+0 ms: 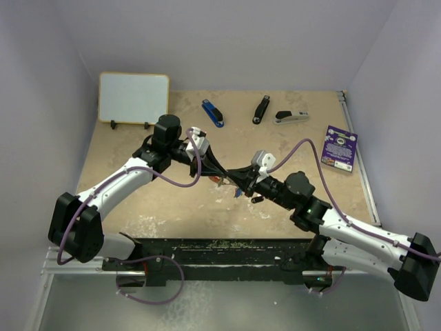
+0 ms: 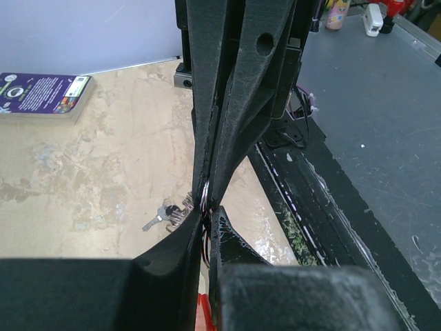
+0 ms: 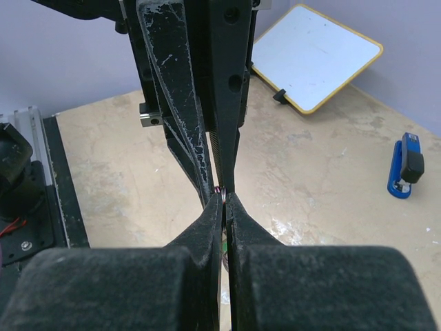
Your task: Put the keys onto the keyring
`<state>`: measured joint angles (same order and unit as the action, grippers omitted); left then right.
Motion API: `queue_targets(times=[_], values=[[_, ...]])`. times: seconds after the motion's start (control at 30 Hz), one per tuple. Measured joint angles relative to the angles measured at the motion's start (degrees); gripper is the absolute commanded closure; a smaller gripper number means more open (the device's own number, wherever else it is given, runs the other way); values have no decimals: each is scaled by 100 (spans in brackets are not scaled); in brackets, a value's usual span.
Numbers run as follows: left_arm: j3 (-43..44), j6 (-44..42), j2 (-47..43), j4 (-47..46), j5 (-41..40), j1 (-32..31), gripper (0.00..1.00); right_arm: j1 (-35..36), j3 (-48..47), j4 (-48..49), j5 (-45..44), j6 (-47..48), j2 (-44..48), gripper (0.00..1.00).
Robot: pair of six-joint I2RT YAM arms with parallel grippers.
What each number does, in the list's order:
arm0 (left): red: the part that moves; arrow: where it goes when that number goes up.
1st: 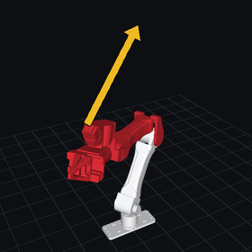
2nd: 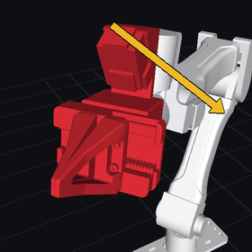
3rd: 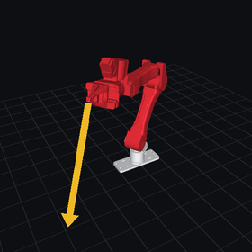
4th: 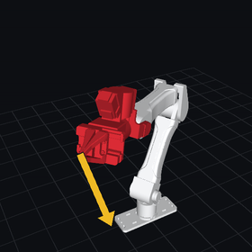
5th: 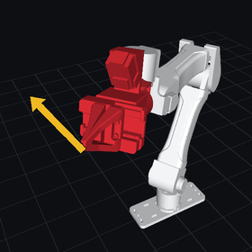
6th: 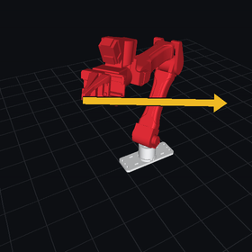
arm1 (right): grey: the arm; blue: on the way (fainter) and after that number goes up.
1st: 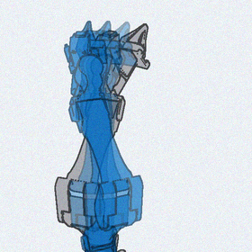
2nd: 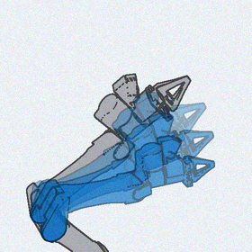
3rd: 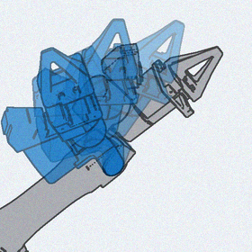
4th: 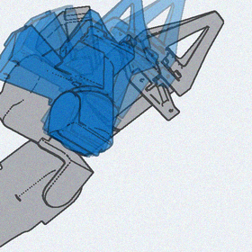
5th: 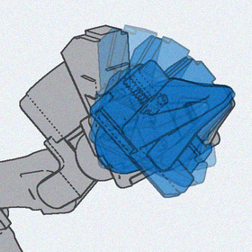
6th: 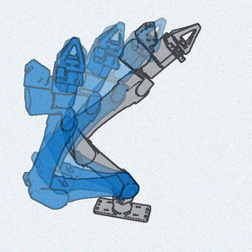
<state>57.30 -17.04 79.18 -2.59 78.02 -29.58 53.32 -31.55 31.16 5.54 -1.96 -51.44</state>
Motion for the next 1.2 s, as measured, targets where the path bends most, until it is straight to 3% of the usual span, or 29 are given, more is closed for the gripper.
queue_targets(times=[0.33,0.53,0.8,0.93,1.0,1.2], values=[[11,289,2,-133,55,26,96,-2,122,402,4,22,-101,100],[11,326,11,-179,63,35,84,-2,273,752,20,-2,-144,100],[11,520,55,-409,146,20,82,0,295,1016,22,-17,-149,100],[11,684,59,-553,138,20,86,0,295,1137,17,-74,-229,100],[11,758,59,-647,133,20,96,0,295,1198,13,-114,-258,100],[11,920,59,-815,114,20,97,0,295,1255,-15,-153,-254,100]])
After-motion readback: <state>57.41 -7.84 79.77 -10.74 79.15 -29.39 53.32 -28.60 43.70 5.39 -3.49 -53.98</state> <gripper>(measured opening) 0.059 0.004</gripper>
